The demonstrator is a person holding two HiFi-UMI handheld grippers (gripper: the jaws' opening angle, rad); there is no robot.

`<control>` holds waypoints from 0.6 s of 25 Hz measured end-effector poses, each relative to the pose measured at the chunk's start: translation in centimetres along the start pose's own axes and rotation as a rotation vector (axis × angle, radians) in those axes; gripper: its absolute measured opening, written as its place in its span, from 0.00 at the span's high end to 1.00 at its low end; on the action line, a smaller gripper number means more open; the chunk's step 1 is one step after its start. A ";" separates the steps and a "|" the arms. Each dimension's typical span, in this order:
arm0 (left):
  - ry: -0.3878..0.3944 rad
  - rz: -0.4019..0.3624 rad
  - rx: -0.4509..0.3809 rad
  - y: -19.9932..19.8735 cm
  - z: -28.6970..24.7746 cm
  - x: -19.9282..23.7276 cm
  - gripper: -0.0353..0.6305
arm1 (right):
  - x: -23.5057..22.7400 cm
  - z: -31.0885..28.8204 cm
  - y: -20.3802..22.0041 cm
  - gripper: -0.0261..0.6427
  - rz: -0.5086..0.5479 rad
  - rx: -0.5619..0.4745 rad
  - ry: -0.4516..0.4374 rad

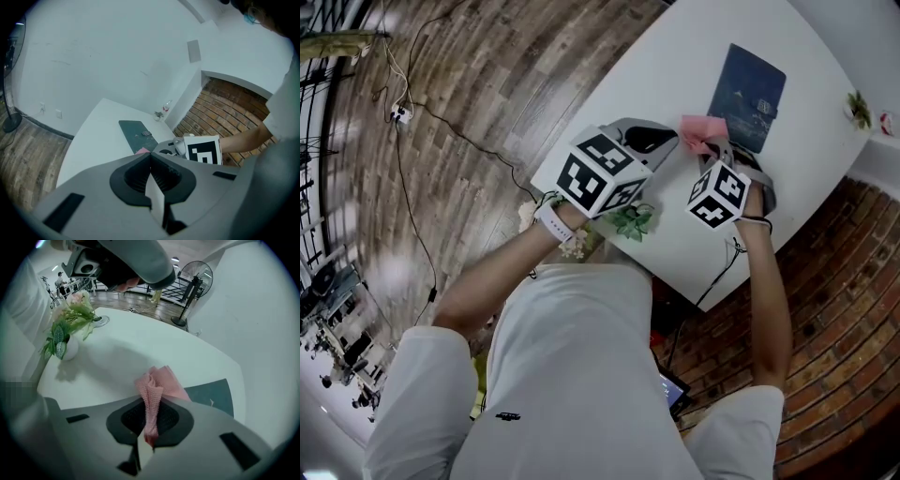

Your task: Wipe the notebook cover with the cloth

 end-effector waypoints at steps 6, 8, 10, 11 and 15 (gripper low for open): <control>-0.005 0.013 0.001 -0.2 0.0 0.7 0.92 | -3.4 2.1 -1.4 0.94 -0.012 -0.093 0.136; -0.008 0.018 -0.001 -0.3 0.0 1.0 0.92 | -5.7 2.8 -2.0 0.94 -0.025 -0.127 0.203; -0.009 0.022 -0.001 -0.5 -0.1 1.3 0.92 | -8.0 3.2 -2.5 0.94 -0.040 -0.154 0.259; -0.008 0.025 -0.001 -0.6 -0.2 1.4 0.92 | -9.1 3.3 -2.8 0.94 -0.046 -0.166 0.282; -0.005 0.037 -0.001 -1.0 -0.4 2.0 0.92 | -12.8 3.0 -4.0 0.94 -0.054 -0.190 0.349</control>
Point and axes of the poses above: the fingertips, and each gripper's own axes: z backward along the fingers, x to its left, y out of its underside, the point moved 2 cm from there along z, backward along the fingers, and after that the axes turned 3 degrees about -y, right-handed, at the moved point
